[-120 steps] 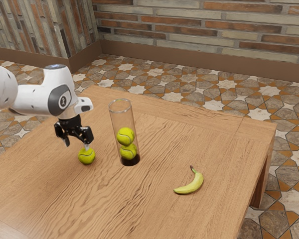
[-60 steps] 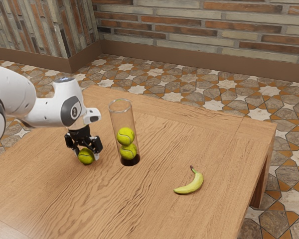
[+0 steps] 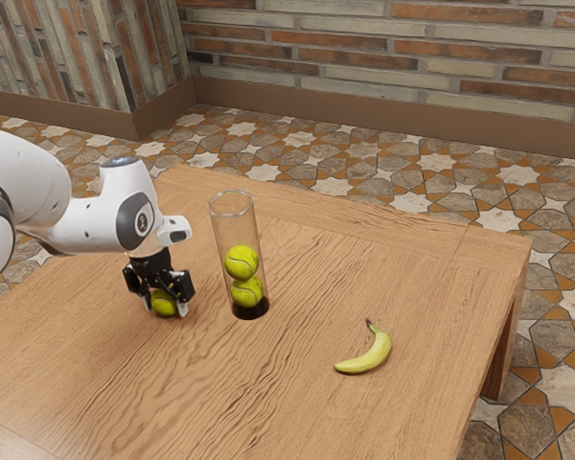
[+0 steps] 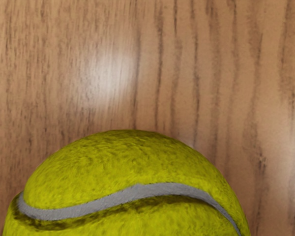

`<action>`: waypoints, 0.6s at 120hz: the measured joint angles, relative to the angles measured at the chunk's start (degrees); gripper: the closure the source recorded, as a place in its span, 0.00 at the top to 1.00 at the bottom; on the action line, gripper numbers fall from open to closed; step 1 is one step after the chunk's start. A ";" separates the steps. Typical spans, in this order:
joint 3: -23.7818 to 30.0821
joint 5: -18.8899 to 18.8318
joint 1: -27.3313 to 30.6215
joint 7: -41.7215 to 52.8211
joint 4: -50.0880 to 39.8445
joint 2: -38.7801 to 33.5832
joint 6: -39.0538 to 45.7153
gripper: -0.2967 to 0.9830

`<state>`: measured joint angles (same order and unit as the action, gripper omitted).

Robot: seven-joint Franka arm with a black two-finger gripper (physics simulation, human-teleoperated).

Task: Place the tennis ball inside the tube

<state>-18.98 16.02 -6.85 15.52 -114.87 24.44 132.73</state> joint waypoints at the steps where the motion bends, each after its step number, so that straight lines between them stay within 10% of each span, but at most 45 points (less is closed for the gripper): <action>1: 0.00 -0.01 0.00 0.03 0.01 0.00 0.03 0.68; 72: -0.40 -2.77 -0.19 0.72 0.26 -8.88 -1.09 0.48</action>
<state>-19.38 13.25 -7.04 16.24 -114.61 15.56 131.64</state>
